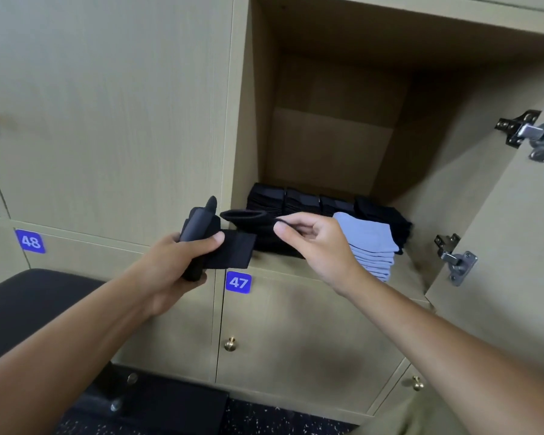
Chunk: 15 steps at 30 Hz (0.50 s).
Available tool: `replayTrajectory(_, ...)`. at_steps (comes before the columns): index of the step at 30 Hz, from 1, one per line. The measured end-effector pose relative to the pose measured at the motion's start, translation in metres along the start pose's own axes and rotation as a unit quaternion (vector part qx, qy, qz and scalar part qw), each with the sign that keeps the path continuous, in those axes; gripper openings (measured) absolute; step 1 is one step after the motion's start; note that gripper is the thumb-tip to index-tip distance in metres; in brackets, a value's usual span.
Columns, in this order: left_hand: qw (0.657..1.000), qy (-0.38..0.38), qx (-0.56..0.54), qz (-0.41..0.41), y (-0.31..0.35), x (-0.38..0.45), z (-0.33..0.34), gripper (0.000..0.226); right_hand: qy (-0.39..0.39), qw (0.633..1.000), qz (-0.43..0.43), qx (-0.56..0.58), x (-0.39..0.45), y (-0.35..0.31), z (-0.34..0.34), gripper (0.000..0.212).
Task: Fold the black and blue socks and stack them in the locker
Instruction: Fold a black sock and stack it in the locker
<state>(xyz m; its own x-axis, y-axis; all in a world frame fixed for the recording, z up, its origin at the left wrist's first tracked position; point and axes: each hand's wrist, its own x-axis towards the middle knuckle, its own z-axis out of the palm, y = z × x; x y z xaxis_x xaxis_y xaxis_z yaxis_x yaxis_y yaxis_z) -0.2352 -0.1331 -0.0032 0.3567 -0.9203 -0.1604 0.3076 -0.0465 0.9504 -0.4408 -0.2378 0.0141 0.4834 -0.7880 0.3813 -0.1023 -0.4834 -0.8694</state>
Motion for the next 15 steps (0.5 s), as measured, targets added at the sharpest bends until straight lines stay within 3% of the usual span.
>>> replayTrajectory(2, 1.000, -0.018, -0.024, -0.008, 0.0012, -0.0019, 0.0016, 0.018, -0.004, 1.000, -0.008, 0.000, -0.0021, -0.0002, -0.0010, 0.026)
replayTrajectory(6, 0.998, -0.028, -0.056, -0.017, 0.0015, -0.0034, 0.0035, 0.020, 0.002, 0.999, -0.025, 0.026, -0.0032, -0.0006, -0.0038, 0.012)
replayTrajectory(8, 0.998, -0.030, -0.057, -0.016, 0.0006, -0.0038, 0.0048, 0.021, -0.004, 0.999, -0.026, 0.047, -0.0040, -0.0002, -0.0032, 0.014)
replayTrajectory(15, 0.998, -0.007, -0.063, 0.018, -0.0062, 0.0002, 0.0095, 0.033, 0.008, 0.996, 0.041, 0.080, -0.0023, -0.0010, -0.0013, 0.054)
